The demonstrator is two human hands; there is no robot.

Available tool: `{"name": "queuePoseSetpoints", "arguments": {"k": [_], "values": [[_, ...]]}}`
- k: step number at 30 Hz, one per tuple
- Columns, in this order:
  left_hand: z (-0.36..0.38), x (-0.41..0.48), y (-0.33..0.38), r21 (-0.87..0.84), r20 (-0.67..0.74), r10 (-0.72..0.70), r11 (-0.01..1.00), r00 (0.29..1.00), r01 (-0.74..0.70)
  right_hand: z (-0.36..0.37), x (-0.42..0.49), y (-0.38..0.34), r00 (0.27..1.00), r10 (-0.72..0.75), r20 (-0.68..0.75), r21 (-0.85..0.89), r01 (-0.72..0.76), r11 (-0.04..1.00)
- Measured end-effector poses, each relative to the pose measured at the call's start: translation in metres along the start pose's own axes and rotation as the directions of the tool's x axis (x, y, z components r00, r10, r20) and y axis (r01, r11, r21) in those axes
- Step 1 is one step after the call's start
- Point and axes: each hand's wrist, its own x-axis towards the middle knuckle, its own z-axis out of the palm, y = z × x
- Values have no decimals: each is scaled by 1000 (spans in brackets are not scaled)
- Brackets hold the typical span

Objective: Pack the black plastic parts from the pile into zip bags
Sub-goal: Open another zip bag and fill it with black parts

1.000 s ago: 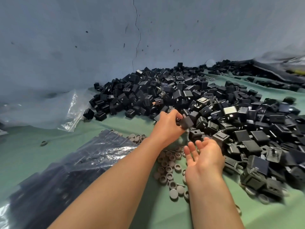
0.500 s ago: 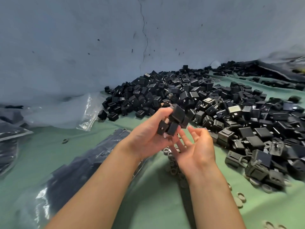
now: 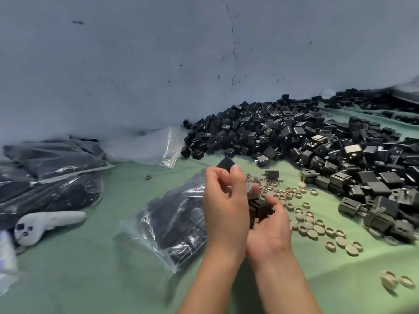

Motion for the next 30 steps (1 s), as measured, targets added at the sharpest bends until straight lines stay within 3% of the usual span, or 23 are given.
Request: {"name": "queuePoseSetpoints", "arguments": {"k": [5,9,12,17,22,24,30], "values": [[-83,-6,11,27,-296,-99,993,950,111,-10,-8,9,997,80,-10,143,-78,987],[-168,-21,1,159,-392,-223,939,893,304,-13,-13,18,995,99,-24,139,-95,986],[-207,-30,-10,203,-346,-321,892,881,405,-10,-18,22,990,70,-123,166,-49,985],[-221,-39,-19,326,-263,-308,864,914,385,-3,-28,24,976,45,-214,156,-12,988],[-195,-38,-21,-57,-185,-523,851,832,523,-3,-36,27,974,42,-222,134,-12,991],[-187,-37,-23,-143,-152,-544,838,825,526,-3,-36,27,973,43,-227,119,-17,993],[-173,-34,-30,173,-212,-336,911,918,374,-2,-29,22,969,11,-248,86,11,996]]}}
